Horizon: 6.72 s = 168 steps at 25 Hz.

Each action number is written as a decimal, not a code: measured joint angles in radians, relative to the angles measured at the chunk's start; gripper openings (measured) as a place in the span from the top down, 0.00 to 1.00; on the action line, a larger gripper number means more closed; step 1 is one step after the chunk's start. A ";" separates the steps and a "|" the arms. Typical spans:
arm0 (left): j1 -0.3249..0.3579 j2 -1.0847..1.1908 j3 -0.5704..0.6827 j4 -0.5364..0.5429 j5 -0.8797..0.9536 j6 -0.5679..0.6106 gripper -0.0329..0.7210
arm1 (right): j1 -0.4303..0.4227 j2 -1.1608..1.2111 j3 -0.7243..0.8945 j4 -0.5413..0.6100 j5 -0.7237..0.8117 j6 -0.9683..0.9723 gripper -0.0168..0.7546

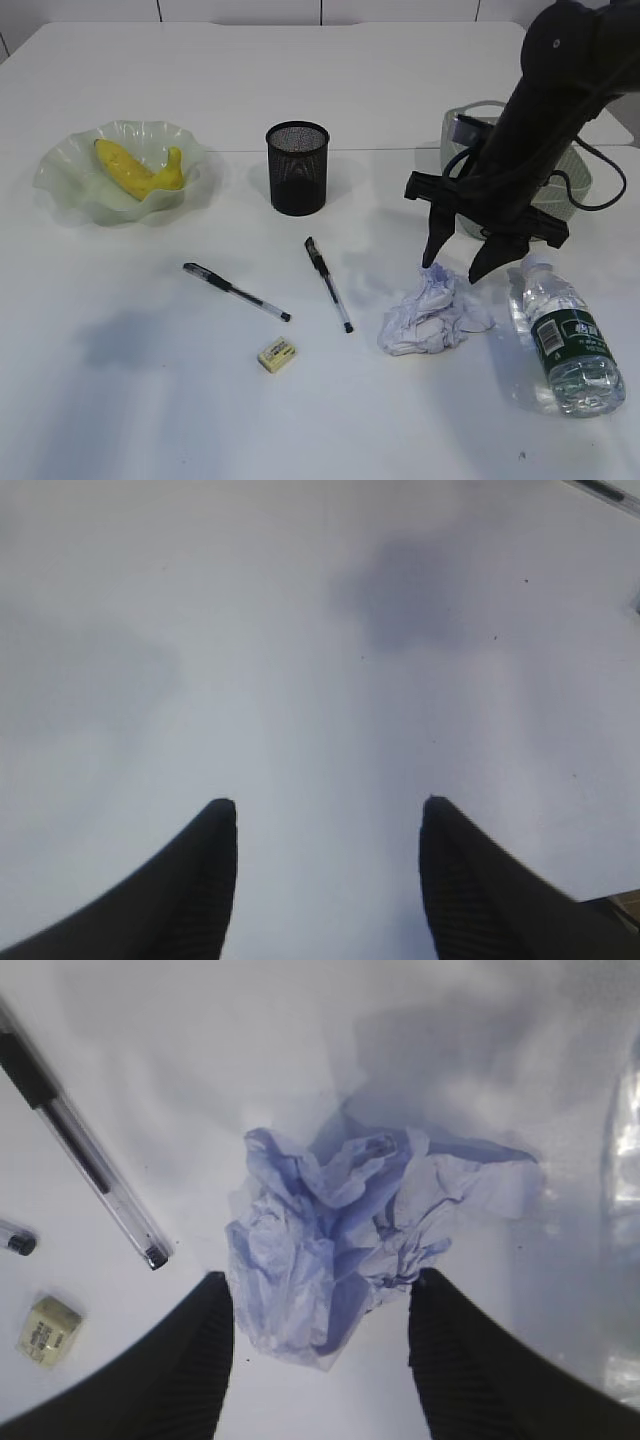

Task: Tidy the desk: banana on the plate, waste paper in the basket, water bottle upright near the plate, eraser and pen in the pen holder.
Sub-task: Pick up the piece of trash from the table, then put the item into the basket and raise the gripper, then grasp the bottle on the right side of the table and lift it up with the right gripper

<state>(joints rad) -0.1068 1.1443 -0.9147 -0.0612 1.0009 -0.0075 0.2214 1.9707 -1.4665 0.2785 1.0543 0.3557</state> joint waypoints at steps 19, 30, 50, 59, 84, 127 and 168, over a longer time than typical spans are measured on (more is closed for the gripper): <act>0.000 0.000 0.000 0.000 -0.068 0.000 0.42 | 0.000 0.121 -0.002 0.043 -0.062 0.032 0.33; 0.000 0.000 0.000 0.000 -0.078 0.000 0.43 | 0.000 0.128 -0.021 0.054 -0.042 0.032 0.70; 0.000 0.000 0.000 0.000 -0.084 0.000 0.44 | 0.000 -0.001 -0.078 -0.028 0.046 -0.096 0.75; 0.000 0.000 0.000 0.000 -0.087 0.000 0.45 | 0.000 -0.002 -0.330 -0.108 0.073 -0.085 0.75; 0.000 0.024 0.000 0.004 -0.166 0.000 0.47 | -0.184 0.139 -0.558 -0.324 -0.003 0.012 0.75; 0.000 0.041 0.002 0.004 -0.196 0.000 0.47 | -0.184 0.328 -0.954 -0.238 0.191 -0.147 0.51; 0.000 0.041 0.002 -0.026 -0.173 0.000 0.48 | -0.182 -0.007 0.034 -0.215 0.026 -0.287 0.20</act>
<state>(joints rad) -0.1068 1.1856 -0.9125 -0.0869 0.8283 -0.0075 0.0395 1.9634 -1.4322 0.0631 1.0804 0.0688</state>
